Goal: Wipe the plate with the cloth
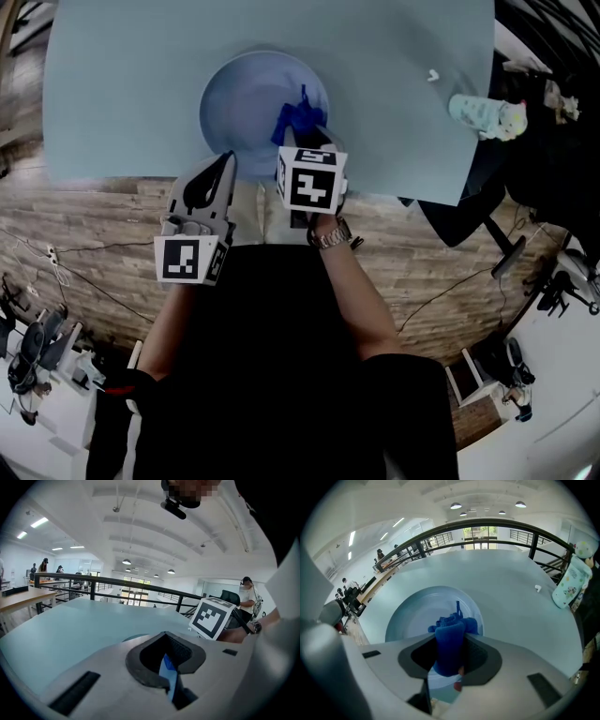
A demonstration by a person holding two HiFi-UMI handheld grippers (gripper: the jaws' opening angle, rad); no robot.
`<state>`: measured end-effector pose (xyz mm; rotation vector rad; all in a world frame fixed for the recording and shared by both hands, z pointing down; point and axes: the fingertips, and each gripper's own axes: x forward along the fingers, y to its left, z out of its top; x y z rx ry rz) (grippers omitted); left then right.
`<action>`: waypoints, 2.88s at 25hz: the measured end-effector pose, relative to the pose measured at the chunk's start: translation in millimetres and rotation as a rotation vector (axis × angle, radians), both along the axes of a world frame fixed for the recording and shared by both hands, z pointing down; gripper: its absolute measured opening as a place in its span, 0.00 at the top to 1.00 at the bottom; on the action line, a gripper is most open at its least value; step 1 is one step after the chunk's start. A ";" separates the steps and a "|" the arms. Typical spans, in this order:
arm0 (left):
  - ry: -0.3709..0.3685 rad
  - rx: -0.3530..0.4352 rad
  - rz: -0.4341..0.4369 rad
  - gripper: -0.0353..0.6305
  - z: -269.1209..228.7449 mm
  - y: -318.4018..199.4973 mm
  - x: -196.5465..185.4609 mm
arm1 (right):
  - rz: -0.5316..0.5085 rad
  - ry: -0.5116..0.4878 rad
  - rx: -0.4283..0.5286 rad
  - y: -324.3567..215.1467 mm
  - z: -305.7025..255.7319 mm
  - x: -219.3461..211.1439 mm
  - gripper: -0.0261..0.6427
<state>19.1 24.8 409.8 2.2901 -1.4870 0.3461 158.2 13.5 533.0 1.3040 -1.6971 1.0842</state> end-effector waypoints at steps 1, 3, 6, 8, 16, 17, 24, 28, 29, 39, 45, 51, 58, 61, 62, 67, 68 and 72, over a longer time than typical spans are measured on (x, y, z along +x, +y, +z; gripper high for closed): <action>0.003 -0.003 0.006 0.95 -0.6 0.0 0.2 | 0.001 -0.003 0.004 0.7 -2.6 -1.2 0.78; 0.014 -0.010 0.008 0.95 -1.5 -1.2 -0.5 | 0.003 -0.011 0.013 1.2 -7.9 -5.1 0.78; 0.021 -0.011 0.024 0.95 -4.6 -4.9 -4.8 | 0.008 -0.021 0.024 0.6 -13.6 -14.9 0.78; 0.019 -0.005 0.043 0.95 -6.2 -6.6 -10.1 | 0.008 -0.029 0.031 -0.1 -16.4 -25.2 0.78; -0.005 -0.006 0.065 0.95 -2.5 -1.6 -46.9 | -0.015 -0.063 0.024 6.9 -16.4 -79.3 0.78; -0.005 -0.005 0.066 0.95 -2.4 -1.3 -50.6 | -0.017 -0.065 0.023 7.9 -15.7 -84.5 0.78; -0.002 -0.010 0.043 0.95 -2.5 -2.1 -81.1 | -0.044 -0.077 0.018 8.6 -11.9 -119.7 0.78; -0.013 -0.015 0.044 0.95 2.7 -3.3 -89.6 | -0.050 -0.083 0.008 6.7 -5.3 -129.9 0.78; -0.015 -0.016 0.043 0.95 2.9 -3.7 -92.5 | -0.051 -0.085 0.004 6.7 -3.5 -133.2 0.78; -0.025 -0.038 0.033 0.95 9.2 -8.4 -105.7 | -0.032 -0.076 -0.042 7.3 15.0 -137.4 0.78; -0.020 -0.045 0.039 0.95 13.8 -10.2 -92.2 | -0.032 -0.075 -0.050 6.6 21.4 -127.2 0.78; -0.015 -0.043 0.040 0.95 10.4 -10.6 -85.8 | -0.038 -0.071 -0.050 7.8 17.8 -121.1 0.78; -0.011 -0.045 0.051 0.95 13.2 -10.1 -66.4 | -0.027 -0.063 -0.055 9.4 19.7 -99.1 0.78; -0.009 -0.045 0.057 0.95 13.2 -9.1 -60.2 | -0.021 -0.059 -0.055 10.3 19.8 -90.4 0.78; -0.010 -0.046 0.059 0.95 13.0 -8.8 -58.6 | -0.019 -0.057 -0.056 10.5 19.6 -87.5 0.78; -0.016 -0.046 0.062 0.95 13.4 -7.7 -52.1 | 0.000 -0.048 -0.057 11.3 19.6 -71.2 0.78; -0.017 -0.046 0.062 0.95 13.1 -7.3 -50.9 | 0.003 -0.045 -0.059 11.9 19.2 -68.2 0.78; -0.017 -0.042 0.064 0.94 11.5 -6.5 -42.9 | 0.016 -0.036 -0.061 13.4 18.9 -55.8 0.78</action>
